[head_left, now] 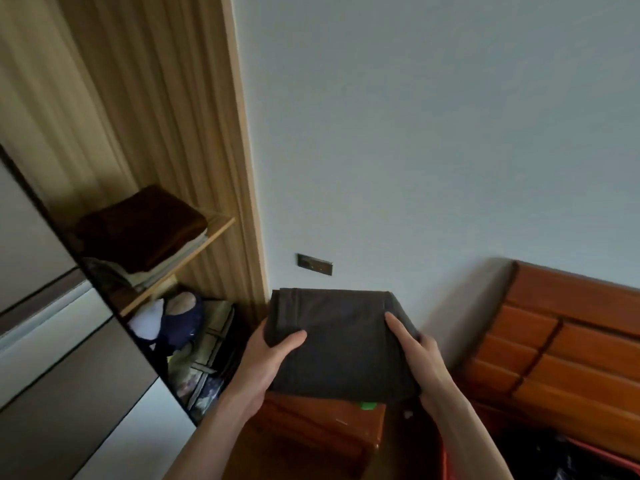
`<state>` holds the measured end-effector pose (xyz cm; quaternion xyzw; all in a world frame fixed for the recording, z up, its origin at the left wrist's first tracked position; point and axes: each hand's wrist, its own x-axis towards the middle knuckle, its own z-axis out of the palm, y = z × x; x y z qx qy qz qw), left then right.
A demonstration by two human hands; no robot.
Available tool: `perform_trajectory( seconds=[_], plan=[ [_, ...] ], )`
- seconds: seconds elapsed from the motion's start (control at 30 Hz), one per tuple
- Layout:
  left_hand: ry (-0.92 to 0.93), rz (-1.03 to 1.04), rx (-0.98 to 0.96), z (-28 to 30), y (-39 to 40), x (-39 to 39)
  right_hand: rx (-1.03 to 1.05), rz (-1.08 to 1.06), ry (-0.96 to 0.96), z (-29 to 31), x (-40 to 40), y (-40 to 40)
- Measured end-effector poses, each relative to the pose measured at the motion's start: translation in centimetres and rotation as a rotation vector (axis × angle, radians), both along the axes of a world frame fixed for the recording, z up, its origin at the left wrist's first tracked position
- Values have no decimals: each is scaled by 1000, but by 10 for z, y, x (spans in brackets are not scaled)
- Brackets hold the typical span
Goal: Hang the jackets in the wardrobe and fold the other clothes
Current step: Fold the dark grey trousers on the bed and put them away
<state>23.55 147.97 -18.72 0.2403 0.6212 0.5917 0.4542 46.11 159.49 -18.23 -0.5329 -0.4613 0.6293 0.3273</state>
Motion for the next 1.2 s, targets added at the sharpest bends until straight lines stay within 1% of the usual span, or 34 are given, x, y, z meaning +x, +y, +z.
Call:
perform_trajectory(
  seconds=[0.23,0.33,0.47,0.63,0.73,0.8,0.93,1.07,1.13,1.2],
  plan=[
    [0,256,23,7,29,-72,10,228,-42,7,-110,80],
    [-22,361,25,8,43,-100,2,326,-31,15,-155,110],
    [-8,508,12,11,54,-136,19,473,25,24,-212,142],
    [22,667,49,18,52,-168,40,674,-36,24,-272,156],
    [41,760,44,20,51,-192,65,843,-17,21,-301,155],
    [41,792,57,22,49,-210,86,865,21,25,-319,150],
    [39,836,102,25,51,-248,108,845,107,36,-358,148],
    [61,890,131,32,64,-283,141,829,167,47,-404,165],
    [81,926,140,37,72,-300,190,819,181,56,-429,174],
    [130,964,154,42,83,-320,233,835,192,57,-460,187]
  ],
)
